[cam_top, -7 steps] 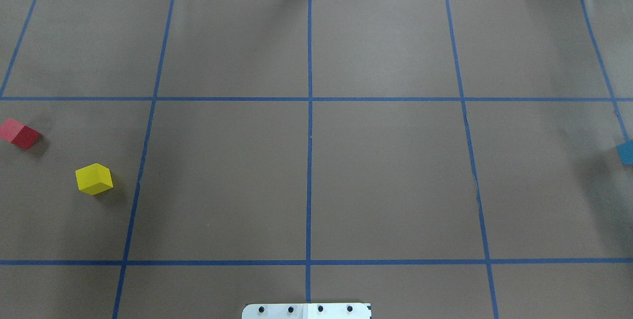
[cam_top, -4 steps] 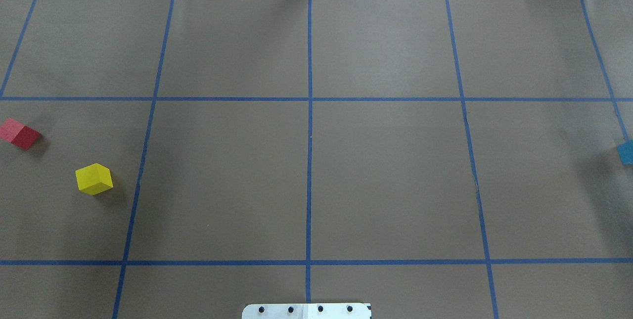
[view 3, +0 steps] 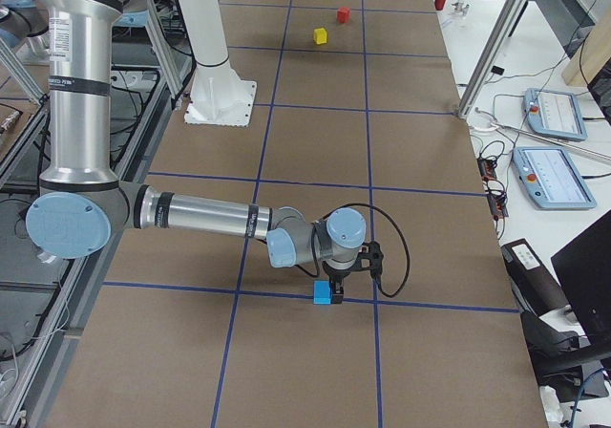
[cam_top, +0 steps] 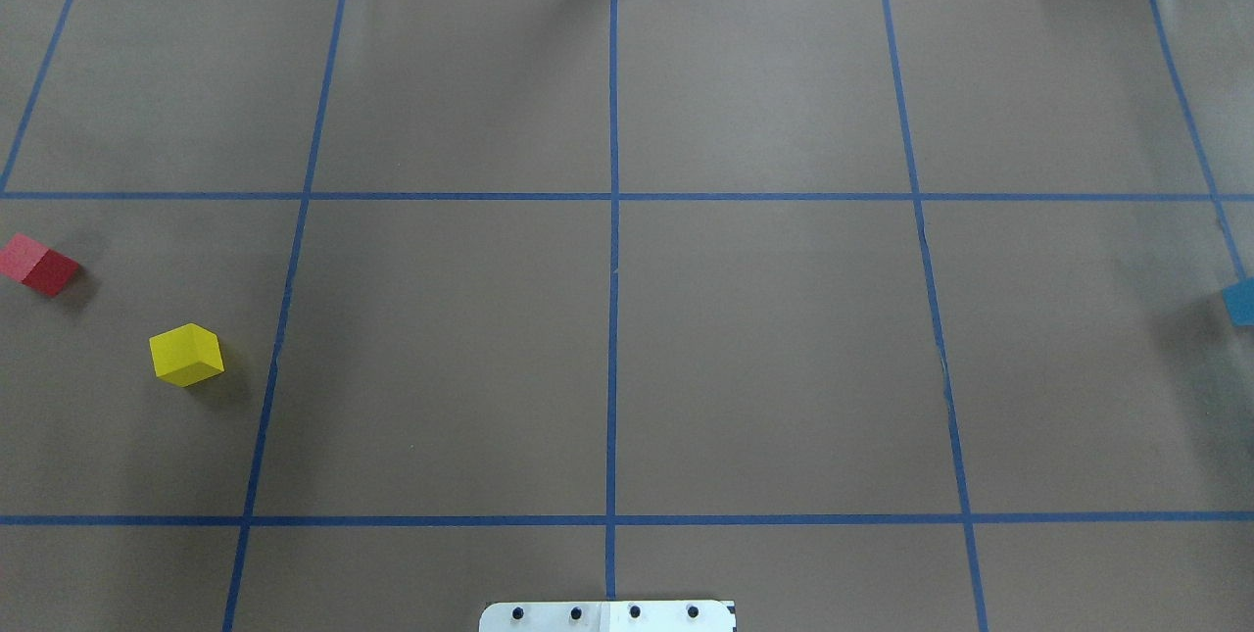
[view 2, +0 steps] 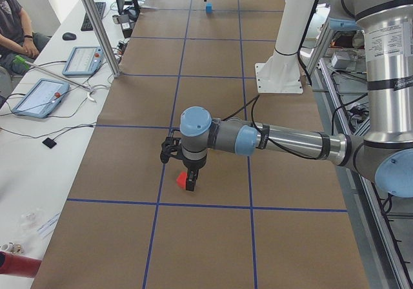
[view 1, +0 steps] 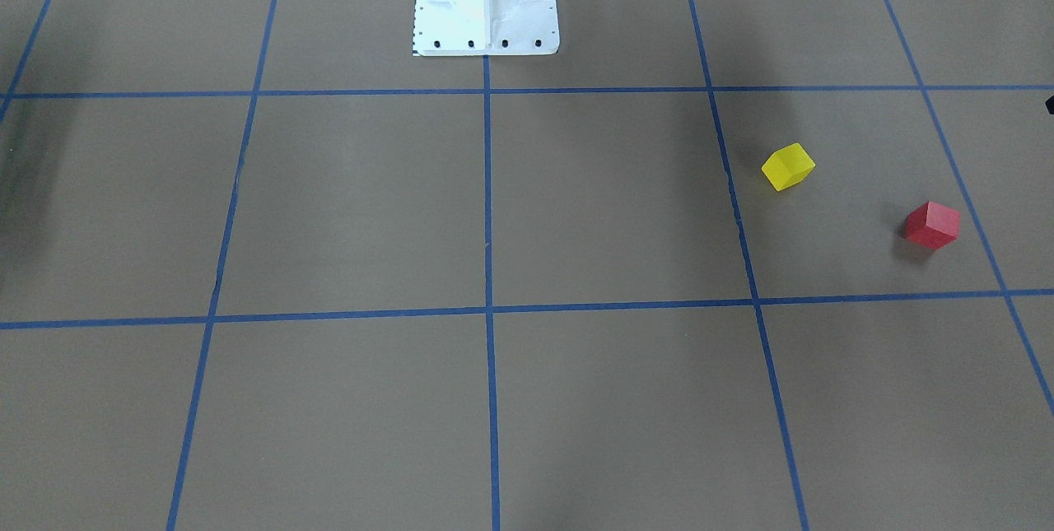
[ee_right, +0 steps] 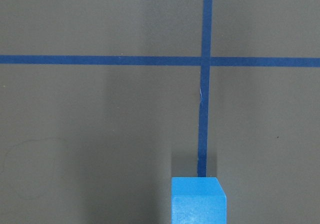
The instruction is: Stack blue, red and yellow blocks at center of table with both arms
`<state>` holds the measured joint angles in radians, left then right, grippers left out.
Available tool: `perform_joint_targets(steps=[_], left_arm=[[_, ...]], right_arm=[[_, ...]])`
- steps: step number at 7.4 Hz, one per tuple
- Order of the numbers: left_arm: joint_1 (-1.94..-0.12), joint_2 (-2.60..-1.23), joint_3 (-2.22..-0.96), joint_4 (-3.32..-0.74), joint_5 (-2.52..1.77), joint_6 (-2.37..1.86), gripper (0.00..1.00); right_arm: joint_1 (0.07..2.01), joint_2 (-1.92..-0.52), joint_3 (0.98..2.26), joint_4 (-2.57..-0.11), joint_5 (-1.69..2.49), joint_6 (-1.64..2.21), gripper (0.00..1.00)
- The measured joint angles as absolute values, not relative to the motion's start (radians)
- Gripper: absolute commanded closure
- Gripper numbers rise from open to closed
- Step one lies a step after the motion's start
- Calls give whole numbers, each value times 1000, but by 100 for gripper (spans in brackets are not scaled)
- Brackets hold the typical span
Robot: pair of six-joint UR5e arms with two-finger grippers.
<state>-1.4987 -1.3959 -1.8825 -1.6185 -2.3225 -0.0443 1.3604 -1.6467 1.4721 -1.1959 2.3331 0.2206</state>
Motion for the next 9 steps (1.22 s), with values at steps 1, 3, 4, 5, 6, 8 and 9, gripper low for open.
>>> perform_joint_targets(steps=[1,3,4,5,6,8,9], left_arm=[[-1499,-1393,-1882,-1631,-2322,-43,1],[-1500,-1392,-1883,-1639,-2322,-41,1],[-1500,-1391,-1883,-1640,-2322,-41,1],[-1500,-1391,-1883,-1641,-2322,-40,1],[-1500,-1391,-1883,-1641,-2322,-40,1],[-1500,-1391,-1883,-1641,-2322,-40,1],[-1500,-1391,-1883,-1641,-2322,-40,1]], right_arm=[[1340,-1658,1447,-1135,2309,226,1],[1295,-1670,1429,-1095,2290,259,1],[1274,-1671,1427,-1090,2289,280,1],[1256,-1671,1422,-1089,2287,297,2],[1245,-1672,1413,-1088,2284,305,10],[1234,-1667,1400,-1088,2282,310,17],[1230,-1659,1394,-1088,2281,310,16]])
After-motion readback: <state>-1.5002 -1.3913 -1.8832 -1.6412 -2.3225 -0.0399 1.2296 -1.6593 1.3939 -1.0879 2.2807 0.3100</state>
